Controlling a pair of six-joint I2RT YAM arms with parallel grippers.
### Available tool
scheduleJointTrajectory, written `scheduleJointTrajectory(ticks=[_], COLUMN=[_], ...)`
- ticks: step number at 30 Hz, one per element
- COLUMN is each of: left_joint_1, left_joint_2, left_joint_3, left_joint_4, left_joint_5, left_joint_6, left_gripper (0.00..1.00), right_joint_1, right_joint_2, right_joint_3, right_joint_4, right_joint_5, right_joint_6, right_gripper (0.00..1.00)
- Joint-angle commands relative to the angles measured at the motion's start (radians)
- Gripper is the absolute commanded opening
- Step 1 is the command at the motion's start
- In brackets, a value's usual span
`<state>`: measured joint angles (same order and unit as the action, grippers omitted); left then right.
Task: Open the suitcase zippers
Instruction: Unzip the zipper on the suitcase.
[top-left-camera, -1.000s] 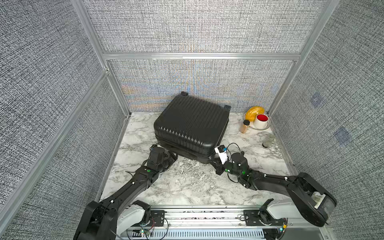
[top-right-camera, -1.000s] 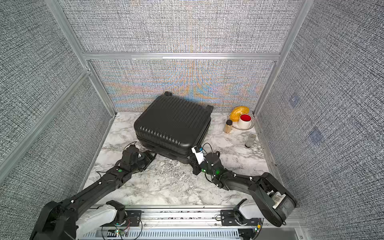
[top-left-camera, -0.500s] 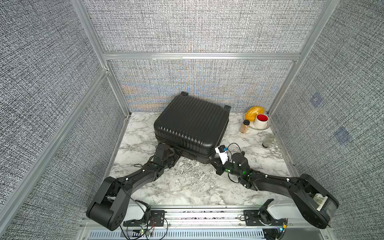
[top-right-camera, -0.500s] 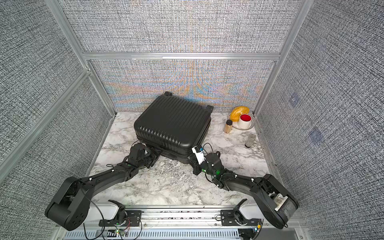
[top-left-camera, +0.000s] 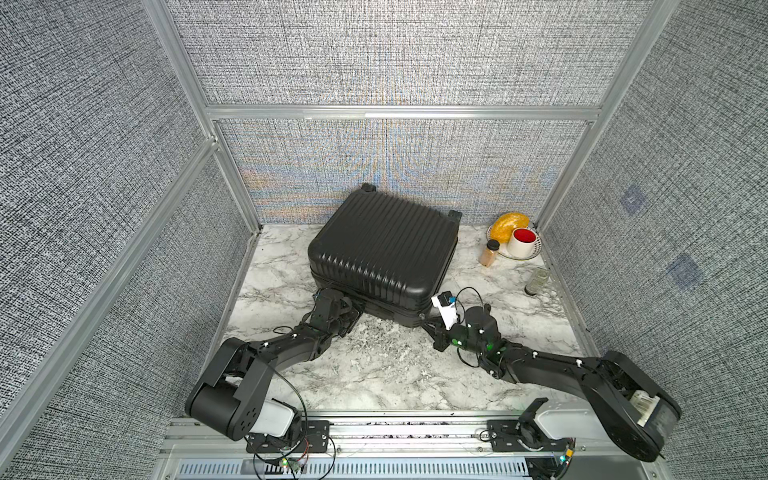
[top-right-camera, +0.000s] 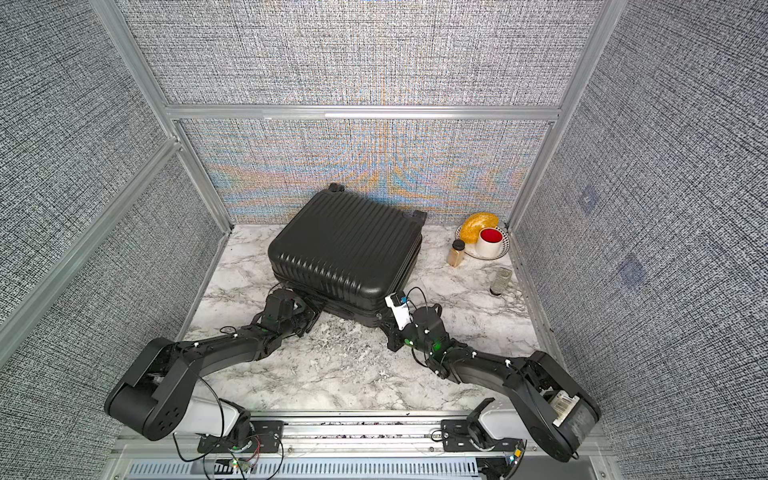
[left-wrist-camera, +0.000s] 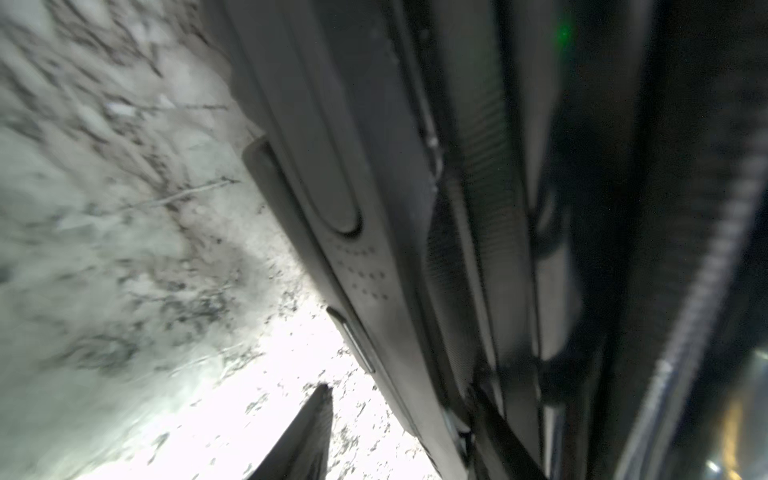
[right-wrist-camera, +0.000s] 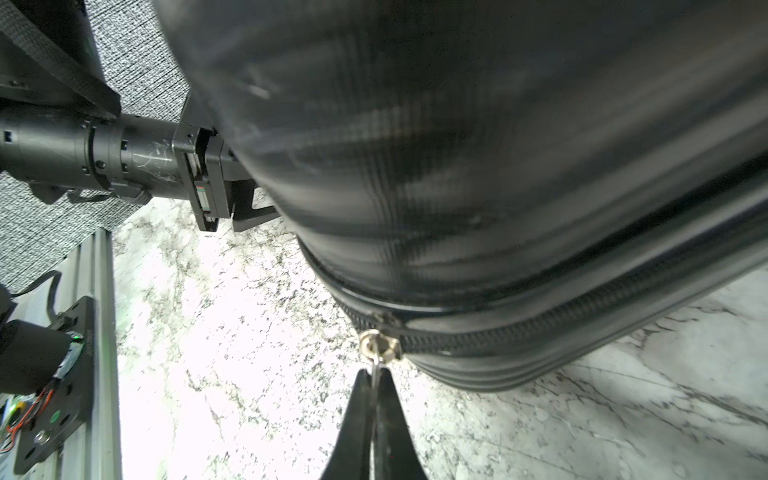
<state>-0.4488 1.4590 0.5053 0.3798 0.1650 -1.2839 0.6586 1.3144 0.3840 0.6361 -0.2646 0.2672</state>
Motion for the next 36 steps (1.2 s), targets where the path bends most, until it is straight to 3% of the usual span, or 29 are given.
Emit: scheduleJointTrajectory(ticks=[1,3,11,15,25,36], left_joint_1=[0.003,0.003,0.005,0.009,0.027,0.053], left_joint_2=[0.039,0.058,0.073,0.046,-0.016,-0.107], left_joint_3=[0.014,0.016,0.012,0.006,-0.001,-0.001], left_joint_4=[-0.014,-0.005,-0.044,-0.100,-0.188,-0.274], left_joint_5=[-0.041,-0.044,-0.072,-0.103,-0.131,-0.105], left_joint_6=[-0.009,-0.014,-0.008,-0.006,0.066,0.186], left_gripper=[0.49,0.45,0.11,0.01,0.01,0.01], right_joint_1=[0.001,0.002,0.001,0.001,-0.060,-0.215], right_joint_2=[-0.010,-0.013,-0.069,-0.123,-0.190,-0.083], right_joint_3=[-0.005,-0.014,-0.062,-0.092,-0.096,-0.006], right_joint_4=[0.056,0.064,0.038,-0.009,-0.126,-0.102], right_joint_5=[-0.027,-0.026,0.066,0.152,0.299,0.194], right_joint_6=[0.006,0.013,0.040,0.066,0.112,0.039], right_gripper=[0.00,0.00,0.00,0.00,0.00,0.00])
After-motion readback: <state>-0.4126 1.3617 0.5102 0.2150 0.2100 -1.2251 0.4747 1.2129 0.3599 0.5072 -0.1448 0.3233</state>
